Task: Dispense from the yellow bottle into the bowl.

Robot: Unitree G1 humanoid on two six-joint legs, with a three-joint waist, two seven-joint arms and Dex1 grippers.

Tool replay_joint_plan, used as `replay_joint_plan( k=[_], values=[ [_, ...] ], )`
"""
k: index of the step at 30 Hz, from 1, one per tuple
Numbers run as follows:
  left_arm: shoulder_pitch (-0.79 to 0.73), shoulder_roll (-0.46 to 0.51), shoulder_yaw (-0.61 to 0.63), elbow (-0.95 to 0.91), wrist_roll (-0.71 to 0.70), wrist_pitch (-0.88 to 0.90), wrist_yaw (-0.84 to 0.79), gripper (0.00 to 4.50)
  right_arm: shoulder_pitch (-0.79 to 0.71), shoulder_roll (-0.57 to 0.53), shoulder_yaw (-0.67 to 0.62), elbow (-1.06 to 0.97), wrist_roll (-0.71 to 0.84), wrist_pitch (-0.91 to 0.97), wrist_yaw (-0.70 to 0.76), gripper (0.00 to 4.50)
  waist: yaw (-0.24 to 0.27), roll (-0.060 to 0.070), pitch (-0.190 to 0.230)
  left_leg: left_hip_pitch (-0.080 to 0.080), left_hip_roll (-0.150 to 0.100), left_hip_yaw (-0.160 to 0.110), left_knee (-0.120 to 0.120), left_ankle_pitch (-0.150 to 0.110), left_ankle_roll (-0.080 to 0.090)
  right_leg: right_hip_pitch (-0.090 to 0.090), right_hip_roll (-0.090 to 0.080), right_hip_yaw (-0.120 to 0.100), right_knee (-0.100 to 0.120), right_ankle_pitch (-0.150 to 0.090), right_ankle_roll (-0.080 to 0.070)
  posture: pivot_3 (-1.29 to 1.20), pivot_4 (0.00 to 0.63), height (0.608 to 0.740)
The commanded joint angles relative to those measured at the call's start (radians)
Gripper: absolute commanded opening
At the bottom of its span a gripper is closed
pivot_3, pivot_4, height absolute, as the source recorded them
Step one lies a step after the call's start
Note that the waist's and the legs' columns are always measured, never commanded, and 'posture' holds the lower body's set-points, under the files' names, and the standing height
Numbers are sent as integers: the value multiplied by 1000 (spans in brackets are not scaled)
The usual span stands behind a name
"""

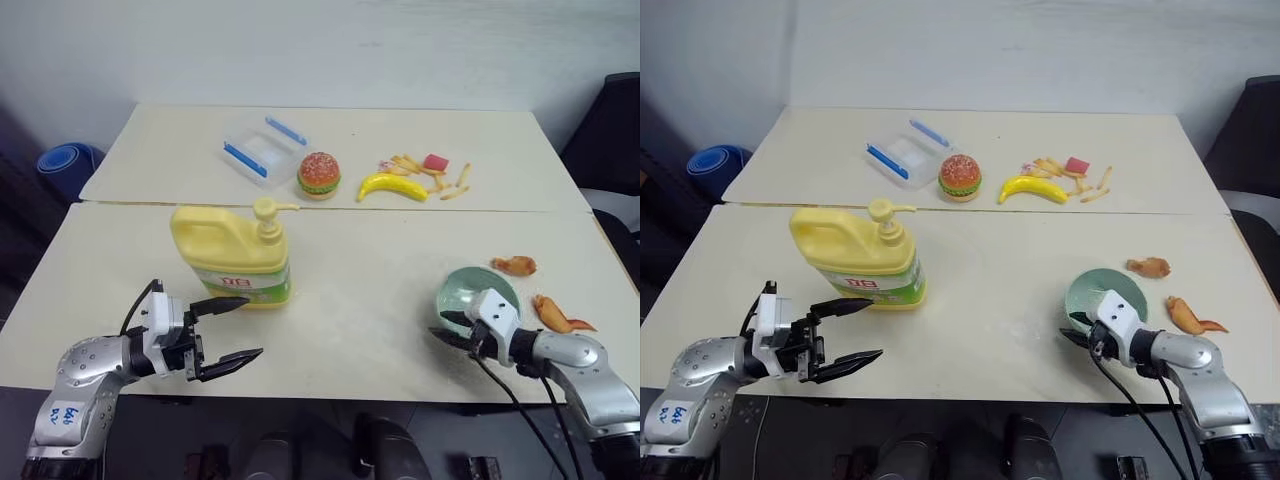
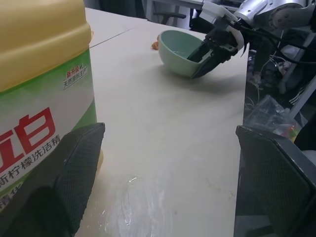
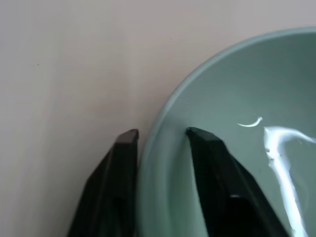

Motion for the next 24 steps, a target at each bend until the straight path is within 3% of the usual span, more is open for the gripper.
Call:
replay_joint_plan(
  k=[1, 2, 3, 10, 11, 14, 19, 24],
  values=[
    [17, 1, 46, -64, -33, 16, 35, 4500, -9, -4, 12, -46, 12, -19, 35, 447, -2, -1, 0, 0, 0, 0, 0, 0, 0, 0, 0, 0, 0, 0, 0, 0, 150, 740],
    [26, -3, 67, -87, -60, 39, 58, 4500, -18, -11, 9, -68, 23, -12, 48, 99, -6, -1, 0, 0, 0, 0, 0, 0, 0, 0, 0, 0, 0, 0, 0, 0, 150, 740],
    [38, -1, 92, -115, -99, 72, 78, 4500, -31, -22, 10, -94, 33, -21, 73, 43, -9, -2, 0, 1, 0, 1, 0, 0, 0, 0, 0, 1, 1, 0, 0, 0, 150, 740],
    [125, 80, 308, -313, -452, 335, 188, 4500, -164, -53, 44, -246, 139, 20, 236, 43, -14, -1, 2, 0, 1, -1, 0, 0, -1, 0, 0, 0, 0, 0, -1, 0, 150, 740],
    [99, 119, 362, -330, -563, 380, 230, 4500, -229, -71, 80, -272, 137, 32, 284, 43, -14, -1, 3, 0, 1, -1, 0, 0, -1, 0, 0, 0, 0, 0, -1, 0, 150, 740],
    [-102, 194, 407, -290, -669, 421, 361, 3629, -439, -78, 180, -296, 128, 86, 381, 0, -9, -1, 5, 0, 1, -3, 1, 1, -2, 0, 0, -1, 2, -1, -1, 0, 150, 740],
    [-389, 217, 236, -160, -497, 403, 342, 1981, -712, -9, 309, -229, 97, 185, 431, 0, -2, 0, 4, -1, 0, -4, 1, 3, -3, 1, 4, -3, 2, 1, -2, 0, 150, 740],
    [-597, 167, 60, -40, -340, 382, 316, 318, -861, 52, 390, -175, 79, 236, 482, 0, -4, -4, 3, -4, 0, -3, 1, 4, -3, -2, 10, -4, 1, 2, -2, 0, 150, 740]
  ],
)
